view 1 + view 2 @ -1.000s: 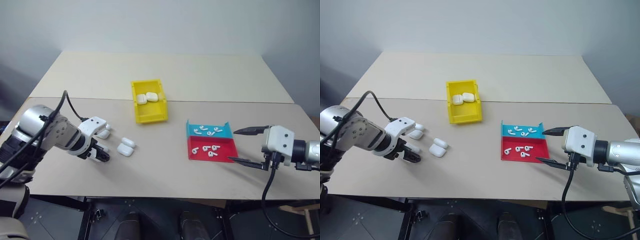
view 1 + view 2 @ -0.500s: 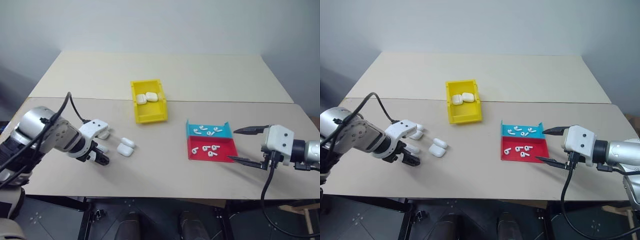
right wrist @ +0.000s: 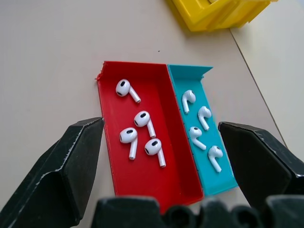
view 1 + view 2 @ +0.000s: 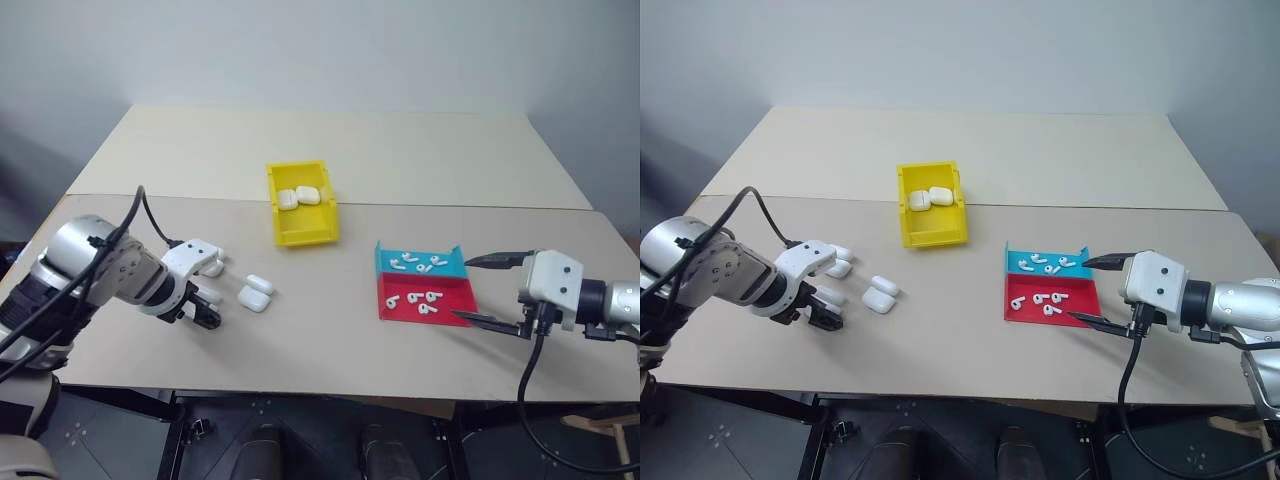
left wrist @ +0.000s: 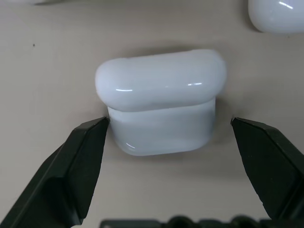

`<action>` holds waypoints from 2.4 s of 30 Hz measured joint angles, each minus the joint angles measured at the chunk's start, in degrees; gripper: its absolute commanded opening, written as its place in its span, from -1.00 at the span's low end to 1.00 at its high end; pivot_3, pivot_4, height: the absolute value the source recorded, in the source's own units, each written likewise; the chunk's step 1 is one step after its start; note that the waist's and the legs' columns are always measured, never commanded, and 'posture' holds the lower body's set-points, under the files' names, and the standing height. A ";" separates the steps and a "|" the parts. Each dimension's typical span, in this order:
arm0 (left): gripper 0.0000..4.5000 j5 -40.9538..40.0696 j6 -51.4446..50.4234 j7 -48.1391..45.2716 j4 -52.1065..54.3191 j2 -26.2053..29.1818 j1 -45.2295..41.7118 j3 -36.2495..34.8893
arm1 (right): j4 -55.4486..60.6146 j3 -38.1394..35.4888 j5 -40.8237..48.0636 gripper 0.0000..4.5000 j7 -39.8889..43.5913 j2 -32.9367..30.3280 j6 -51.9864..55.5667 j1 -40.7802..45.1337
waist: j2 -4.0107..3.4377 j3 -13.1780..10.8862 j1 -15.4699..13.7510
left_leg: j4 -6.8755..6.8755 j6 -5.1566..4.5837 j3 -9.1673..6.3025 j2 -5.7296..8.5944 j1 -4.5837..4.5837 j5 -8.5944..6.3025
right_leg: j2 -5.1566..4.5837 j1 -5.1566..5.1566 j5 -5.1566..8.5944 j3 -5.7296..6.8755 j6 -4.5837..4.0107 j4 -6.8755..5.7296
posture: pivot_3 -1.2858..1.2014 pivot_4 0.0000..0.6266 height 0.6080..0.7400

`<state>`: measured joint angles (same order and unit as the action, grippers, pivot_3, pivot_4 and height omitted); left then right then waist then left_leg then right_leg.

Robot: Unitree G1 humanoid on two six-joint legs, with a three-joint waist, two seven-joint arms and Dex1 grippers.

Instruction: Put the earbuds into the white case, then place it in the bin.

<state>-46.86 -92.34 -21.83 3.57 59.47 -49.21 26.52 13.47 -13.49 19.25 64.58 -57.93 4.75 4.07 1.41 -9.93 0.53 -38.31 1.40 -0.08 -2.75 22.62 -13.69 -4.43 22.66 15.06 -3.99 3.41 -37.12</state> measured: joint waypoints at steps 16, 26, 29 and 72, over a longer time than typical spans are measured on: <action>0.23 -0.38 0.00 2.03 -0.91 -0.41 -0.25 0.40 | 0.01 0.17 -1.21 1.00 -0.09 0.00 -0.01 -0.07 | 0.00 0.00 0.21 | 0.01 0.00 0.00 0.00 -0.25 0.00 | 0.00 -0.27 0.01 -0.01 0.02 0.05 | 0.03 -0.52 1.00; 0.23 -0.05 0.01 2.86 2.36 -0.35 0.72 -0.43 | -0.18 0.86 -1.26 1.00 -0.42 0.00 -0.01 0.54 | 0.03 -0.02 0.18 | 0.02 0.00 0.00 0.00 -0.20 0.00 | -0.01 -0.25 0.02 0.00 0.03 0.07 | 0.03 -0.52 1.00; 0.23 -0.20 0.01 2.23 6.25 1.05 0.72 -1.03 | -0.26 0.85 -1.25 1.00 -0.47 0.00 -0.01 0.81 | 0.22 -0.13 0.21 | 0.01 0.00 -0.01 0.00 -0.12 0.00 | -0.01 -0.17 0.01 0.01 0.03 0.09 | 0.03 -0.52 1.00; 0.23 17.77 100.98 -48.87 6.43 -34.39 40.88 -23.62 | 3.59 38.09 -18.35 0.33 11.34 -3.33 31.31 33.95 | -0.01 0.04 0.27 | -0.45 -0.02 0.05 -0.07 0.61 -0.02 | -0.02 0.45 -0.13 0.01 0.05 0.07 | 0.03 -0.52 1.00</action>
<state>-29.09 8.64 -70.70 10.00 25.08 -8.32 2.90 17.06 24.60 0.90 75.92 -61.26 36.06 38.02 1.40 -9.90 0.80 -38.76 1.37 -0.03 -2.82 23.23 -13.71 -4.45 23.11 14.93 -3.97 3.45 -37.05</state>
